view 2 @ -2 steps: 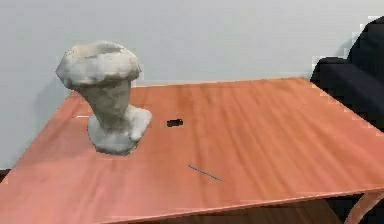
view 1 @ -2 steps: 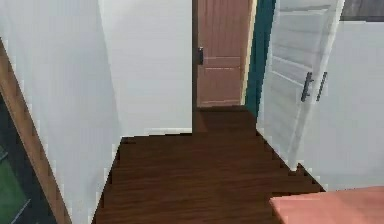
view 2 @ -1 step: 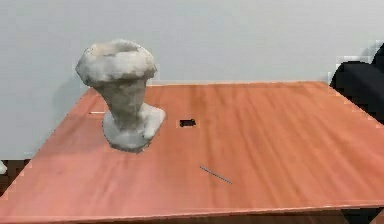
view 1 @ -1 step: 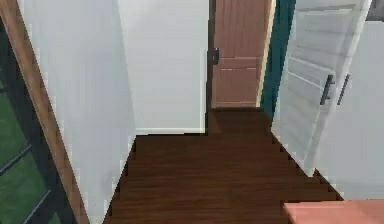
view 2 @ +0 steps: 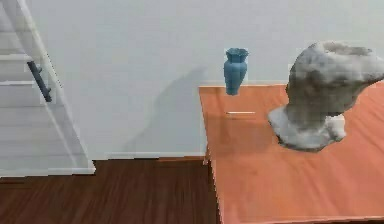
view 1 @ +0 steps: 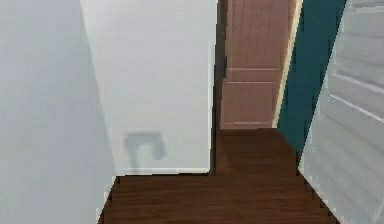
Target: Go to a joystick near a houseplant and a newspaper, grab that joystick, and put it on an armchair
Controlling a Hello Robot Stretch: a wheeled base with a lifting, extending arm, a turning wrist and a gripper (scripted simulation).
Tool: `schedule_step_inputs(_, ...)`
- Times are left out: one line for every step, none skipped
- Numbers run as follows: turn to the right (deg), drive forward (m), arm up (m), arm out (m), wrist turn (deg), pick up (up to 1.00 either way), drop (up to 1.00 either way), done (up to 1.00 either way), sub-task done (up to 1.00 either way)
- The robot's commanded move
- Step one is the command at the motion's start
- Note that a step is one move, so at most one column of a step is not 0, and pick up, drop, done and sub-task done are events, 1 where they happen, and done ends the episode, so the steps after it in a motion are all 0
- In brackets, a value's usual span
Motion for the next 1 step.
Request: schedule_step_inputs(18.0,0.00,0.00,0.00,0.0,0.00,0.00,0.00,0.00)
